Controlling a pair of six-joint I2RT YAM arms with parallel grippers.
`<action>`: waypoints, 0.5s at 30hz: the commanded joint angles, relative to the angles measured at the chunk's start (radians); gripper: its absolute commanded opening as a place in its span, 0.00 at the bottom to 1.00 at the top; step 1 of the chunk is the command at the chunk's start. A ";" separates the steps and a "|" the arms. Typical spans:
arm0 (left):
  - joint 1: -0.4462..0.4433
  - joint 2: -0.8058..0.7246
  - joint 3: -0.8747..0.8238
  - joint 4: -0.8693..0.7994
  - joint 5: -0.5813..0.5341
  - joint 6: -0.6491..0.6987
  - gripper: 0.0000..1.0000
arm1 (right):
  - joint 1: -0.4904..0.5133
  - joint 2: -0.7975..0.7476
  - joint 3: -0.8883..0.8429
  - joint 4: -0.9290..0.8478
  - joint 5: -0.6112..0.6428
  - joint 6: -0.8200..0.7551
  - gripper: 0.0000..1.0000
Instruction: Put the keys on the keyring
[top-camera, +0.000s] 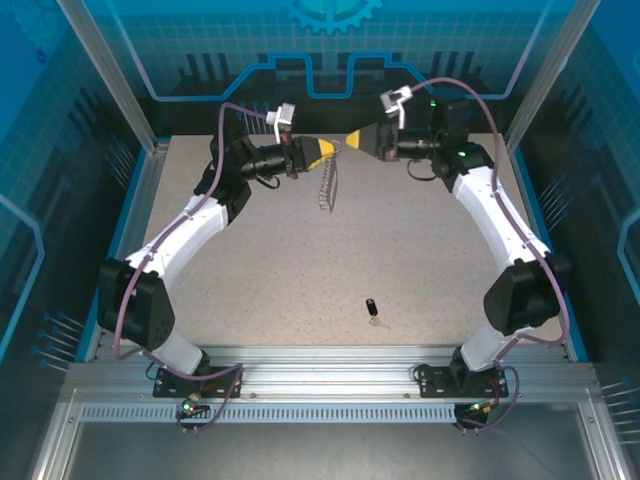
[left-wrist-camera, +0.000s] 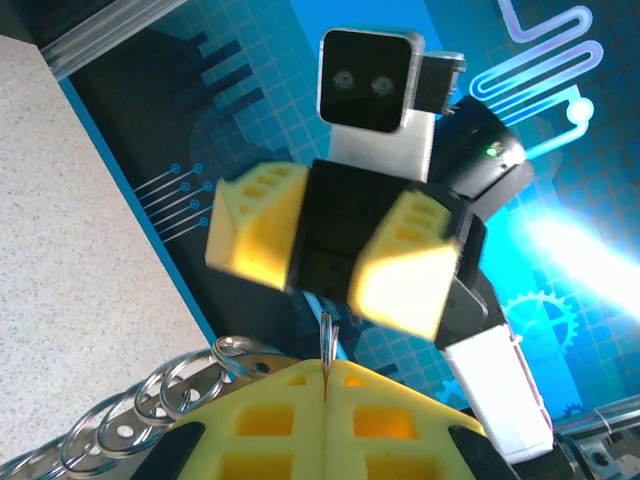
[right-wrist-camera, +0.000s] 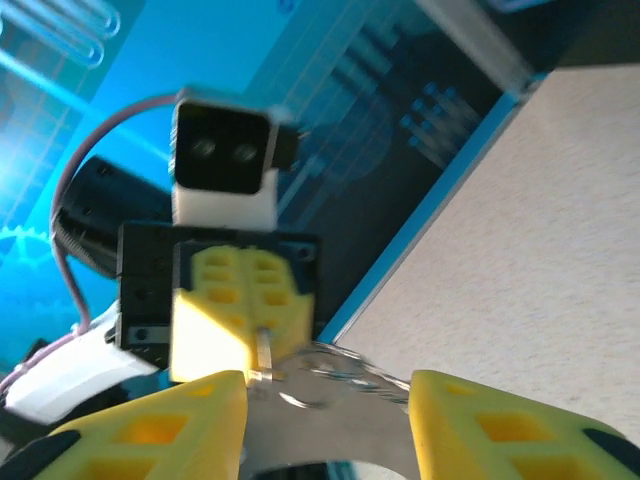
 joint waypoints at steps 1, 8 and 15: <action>-0.007 -0.011 0.059 -0.014 -0.012 0.068 0.00 | -0.063 -0.070 -0.050 0.137 0.043 0.142 0.48; -0.007 -0.047 0.068 -0.068 -0.048 0.163 0.00 | -0.052 -0.110 -0.056 0.016 0.105 0.107 0.49; -0.007 -0.076 0.081 -0.093 -0.061 0.258 0.00 | 0.021 -0.098 -0.026 -0.012 0.127 0.109 0.50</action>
